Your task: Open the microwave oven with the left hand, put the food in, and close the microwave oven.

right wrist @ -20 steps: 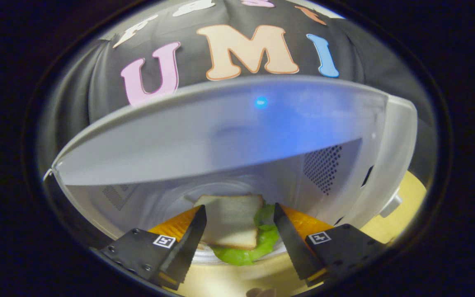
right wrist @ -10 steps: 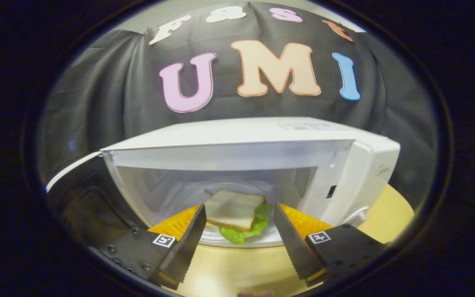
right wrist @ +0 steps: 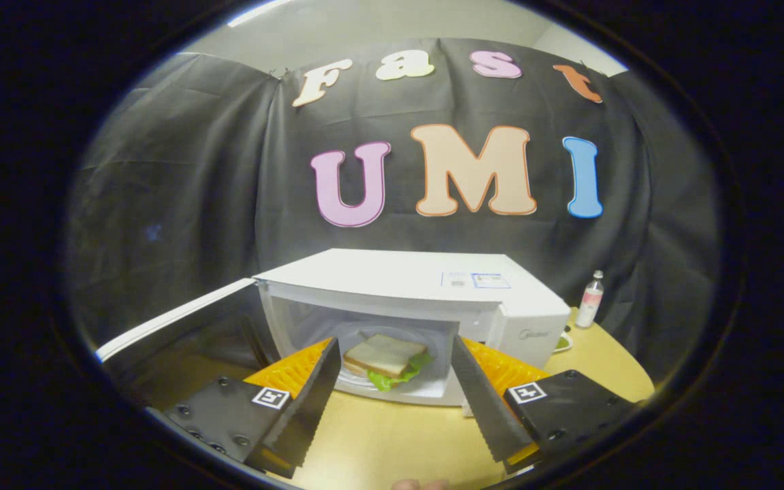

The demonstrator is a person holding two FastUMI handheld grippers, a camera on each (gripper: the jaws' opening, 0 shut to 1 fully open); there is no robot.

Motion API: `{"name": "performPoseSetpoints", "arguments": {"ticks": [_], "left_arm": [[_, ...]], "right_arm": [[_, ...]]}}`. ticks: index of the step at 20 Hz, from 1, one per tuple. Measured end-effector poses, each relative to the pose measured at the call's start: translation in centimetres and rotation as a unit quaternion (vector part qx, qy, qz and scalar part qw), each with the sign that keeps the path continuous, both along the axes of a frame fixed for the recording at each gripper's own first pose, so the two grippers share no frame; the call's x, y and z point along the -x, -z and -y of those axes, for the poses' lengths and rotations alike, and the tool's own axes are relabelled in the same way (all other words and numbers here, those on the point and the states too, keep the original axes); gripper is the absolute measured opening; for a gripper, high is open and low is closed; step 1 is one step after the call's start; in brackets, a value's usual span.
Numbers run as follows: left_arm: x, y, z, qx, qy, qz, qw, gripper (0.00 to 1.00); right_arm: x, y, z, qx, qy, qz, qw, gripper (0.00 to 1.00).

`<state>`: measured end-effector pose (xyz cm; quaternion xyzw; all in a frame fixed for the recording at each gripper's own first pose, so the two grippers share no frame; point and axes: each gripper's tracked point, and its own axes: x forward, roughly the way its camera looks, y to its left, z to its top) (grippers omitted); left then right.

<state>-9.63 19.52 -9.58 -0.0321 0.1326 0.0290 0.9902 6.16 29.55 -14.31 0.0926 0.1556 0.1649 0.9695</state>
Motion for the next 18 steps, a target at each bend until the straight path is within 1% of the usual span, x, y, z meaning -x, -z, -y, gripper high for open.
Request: {"name": "performPoseSetpoints", "arguments": {"ticks": [1,2,3,5,6,7,8,9,10,11,12,13,14,15,16,17,18], "left_arm": [[0.0,0.2,0.3,-0.002,0.008,0.002,1.000,0.96],[-0.1,1.0,0.1,-0.005,0.007,-0.005,1.000,0.95],[0.0,1.9,-0.3,-0.006,0.000,-0.012,1.000,0.95],[0.1,3.3,-0.4,0.007,-0.007,-0.023,1.000,0.95],[0.3,4.2,0.0,0.017,-0.004,-0.031,0.999,0.95],[0.2,4.9,0.1,0.025,0.001,-0.035,0.999,0.95],[0.2,5.9,0.1,0.030,0.001,-0.045,0.999,0.92],[0.0,6.6,-0.3,0.030,-0.005,-0.056,0.998,0.74],[-0.2,7.5,-1.4,0.020,-0.021,-0.067,0.997,0.57],[-0.3,8.1,-2.3,0.004,-0.037,-0.080,0.996,0.39],[-0.5,8.5,-2.5,-0.003,-0.035,-0.086,0.996,0.21],[-0.4,9.4,-1.5,0.003,-0.015,-0.096,0.995,0.03],[-0.1,9.5,-1.7,-0.010,-0.021,-0.100,0.995,0.06],[-1.2,9.9,-3.4,-0.039,-0.049,-0.090,0.994,0.01],[-0.9,11.1,-3.6,-0.045,-0.048,-0.106,0.992,0.00],[-0.5,12.4,-2.9,-0.038,-0.039,-0.121,0.991,0.01],[-0.3,13.5,-2.1,-0.028,-0.030,-0.132,0.990,0.00]], "right_arm": [[0.6,-0.9,0.9,-0.001,-0.001,0.007,1.000,1.00],[1.2,-1.8,1.4,-0.005,-0.007,0.015,1.000,1.00],[1.5,-2.7,2.2,-0.004,-0.010,0.023,1.000,0.92],[1.6,-5.4,3.9,-0.004,-0.013,0.044,0.999,0.95],[1.5,-6.8,4.8,-0.007,-0.010,0.057,0.998,1.00],[1.3,-8.1,5.6,-0.012,-0.007,0.070,0.997,0.96],[1.1,-8.9,6.2,-0.013,-0.005,0.079,0.997,0.95],[1.1,-9.1,7.0,-0.010,-0.002,0.083,0.997,1.00],[1.1,-9.3,7.8,-0.006,0.001,0.084,0.996,0.95],[1.3,-9.3,8.5,-0.004,0.005,0.083,0.997,0.95],[1.3,-9.5,9.2,-0.006,0.009,0.083,0.997,0.95],[1.4,-9.5,9.5,-0.008,0.011,0.082,0.997,0.95],[1.5,-9.4,9.8,-0.007,0.011,0.080,0.997,0.95],[1.8,-9.1,10.2,-0.003,0.012,0.076,0.997,0.95],[2.0,-9.1,10.5,-0.002,0.011,0.074,0.997,0.95],[2.1,-9.4,11.0,-0.002,0.014,0.076,0.997,0.95],[2.2,-9.8,11.4,-0.004,0.016,0.080,0.997,1.00]]}}
